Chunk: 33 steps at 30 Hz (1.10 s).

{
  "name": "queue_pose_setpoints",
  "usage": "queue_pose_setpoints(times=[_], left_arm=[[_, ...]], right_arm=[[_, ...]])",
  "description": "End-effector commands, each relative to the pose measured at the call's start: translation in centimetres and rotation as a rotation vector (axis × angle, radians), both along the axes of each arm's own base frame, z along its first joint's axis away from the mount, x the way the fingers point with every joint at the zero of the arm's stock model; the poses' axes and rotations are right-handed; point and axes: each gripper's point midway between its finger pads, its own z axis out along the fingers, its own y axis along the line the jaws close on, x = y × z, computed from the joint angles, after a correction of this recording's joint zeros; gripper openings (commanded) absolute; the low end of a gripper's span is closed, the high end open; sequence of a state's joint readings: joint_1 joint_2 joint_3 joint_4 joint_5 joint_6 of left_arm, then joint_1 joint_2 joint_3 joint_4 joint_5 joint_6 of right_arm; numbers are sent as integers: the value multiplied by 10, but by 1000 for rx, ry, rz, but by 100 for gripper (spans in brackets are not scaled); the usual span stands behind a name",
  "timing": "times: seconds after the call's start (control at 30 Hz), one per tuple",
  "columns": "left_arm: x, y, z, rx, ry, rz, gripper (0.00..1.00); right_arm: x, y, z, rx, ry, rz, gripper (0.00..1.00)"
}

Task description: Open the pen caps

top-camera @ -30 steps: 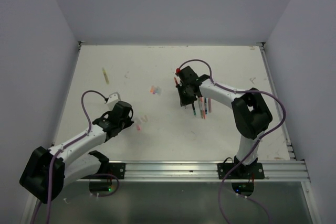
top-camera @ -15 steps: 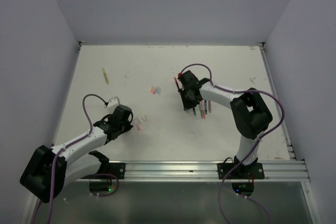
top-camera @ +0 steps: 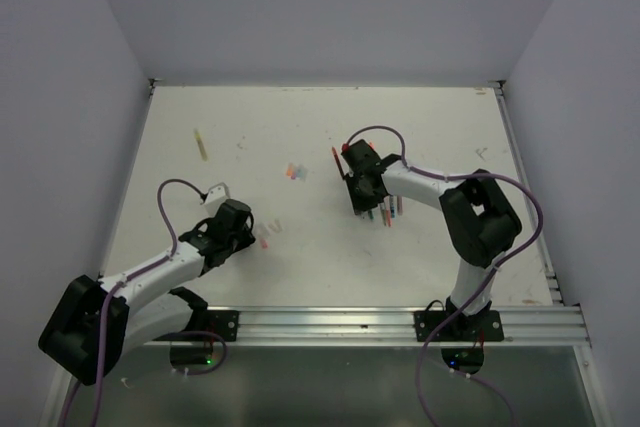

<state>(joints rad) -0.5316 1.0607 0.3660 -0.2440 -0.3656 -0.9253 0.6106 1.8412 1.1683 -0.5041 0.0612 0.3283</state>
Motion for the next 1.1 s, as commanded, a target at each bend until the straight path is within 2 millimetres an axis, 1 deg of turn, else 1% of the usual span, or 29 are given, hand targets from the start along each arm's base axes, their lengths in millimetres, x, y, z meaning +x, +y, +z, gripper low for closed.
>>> queue_pose_setpoints(times=[0.0, 0.23, 0.3, 0.6, 0.7, 0.77, 0.83, 0.87, 0.93, 0.97, 1.0, 1.03, 1.07], left_arm=[[-3, 4, -7, 5, 8, 22, 34], [-5, 6, -10, 11, 15, 25, 39], [-6, 6, -11, 11, 17, 27, 41], [-8, 7, -11, 15, 24, 24, 46], [-8, 8, -9, 17, 15, 28, 47], [-5, 8, -3, 15, 2, 32, 48], [-4, 9, 2, 21, -7, 34, 50], [0, 8, 9, 18, -22, 35, 53], [3, 8, 17, 24, -35, 33, 56], [8, 6, 26, 16, -54, 36, 59], [10, 7, 31, 20, -65, 41, 60], [15, 6, 40, 17, -87, 43, 60], [17, 6, 44, 25, -94, 42, 61]], right_arm=[[0, -10, 5, -29, -29, -3, 10], [-3, -11, -5, -39, -13, 3, 16], [-3, -11, -6, -38, -12, 2, 19], [-1, -9, -6, -36, -11, 4, 23], [-1, -9, -5, -36, -12, 7, 24], [1, -8, -2, -31, -20, 7, 24], [3, -6, 5, -23, -35, 8, 24], [4, -6, 8, -18, -41, 9, 27], [7, -3, 19, -2, -59, 12, 31], [6, -3, 24, 3, -60, 15, 33], [8, -1, 32, 13, -77, 19, 34], [9, 1, 38, 22, -89, 22, 35], [9, 2, 42, 30, -95, 25, 36]])
